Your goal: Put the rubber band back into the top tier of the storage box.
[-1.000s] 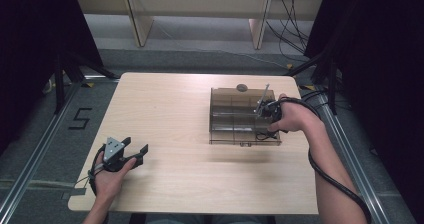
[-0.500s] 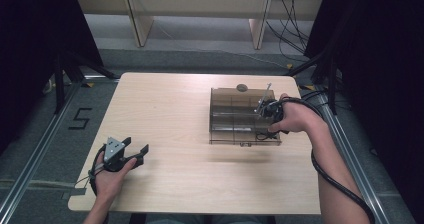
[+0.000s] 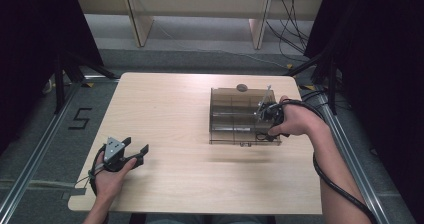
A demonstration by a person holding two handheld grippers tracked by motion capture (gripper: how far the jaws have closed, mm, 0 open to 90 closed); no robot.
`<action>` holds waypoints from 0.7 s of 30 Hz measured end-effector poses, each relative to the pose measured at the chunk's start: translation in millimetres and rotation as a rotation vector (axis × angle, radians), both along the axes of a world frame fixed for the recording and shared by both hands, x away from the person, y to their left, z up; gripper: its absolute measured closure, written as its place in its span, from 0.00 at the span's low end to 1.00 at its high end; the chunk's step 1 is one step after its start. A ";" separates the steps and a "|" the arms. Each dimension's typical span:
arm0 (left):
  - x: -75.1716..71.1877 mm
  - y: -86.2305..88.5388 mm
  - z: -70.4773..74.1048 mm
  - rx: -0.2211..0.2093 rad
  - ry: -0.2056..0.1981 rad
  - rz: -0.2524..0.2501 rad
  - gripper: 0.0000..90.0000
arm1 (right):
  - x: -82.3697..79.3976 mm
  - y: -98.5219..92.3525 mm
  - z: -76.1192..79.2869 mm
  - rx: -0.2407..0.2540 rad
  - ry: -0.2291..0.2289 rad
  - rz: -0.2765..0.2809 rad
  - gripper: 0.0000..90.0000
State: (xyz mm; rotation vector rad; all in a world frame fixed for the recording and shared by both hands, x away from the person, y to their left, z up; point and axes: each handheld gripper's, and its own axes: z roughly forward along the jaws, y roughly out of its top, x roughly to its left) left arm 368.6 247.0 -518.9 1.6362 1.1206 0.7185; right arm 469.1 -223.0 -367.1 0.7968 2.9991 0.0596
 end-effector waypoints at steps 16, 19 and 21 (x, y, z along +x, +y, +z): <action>-0.4 -0.4 0.7 0.010 0.004 0.002 0.28 | -13.0 0.4 2.5 -0.004 -0.001 0.024 0.79; -0.4 -0.4 0.7 0.009 0.004 0.002 0.28 | -16.4 1.3 3.1 -0.013 0.009 0.012 0.80; -0.4 -0.4 0.6 0.010 0.005 0.002 0.28 | -17.3 0.4 1.8 -0.002 0.010 0.035 0.80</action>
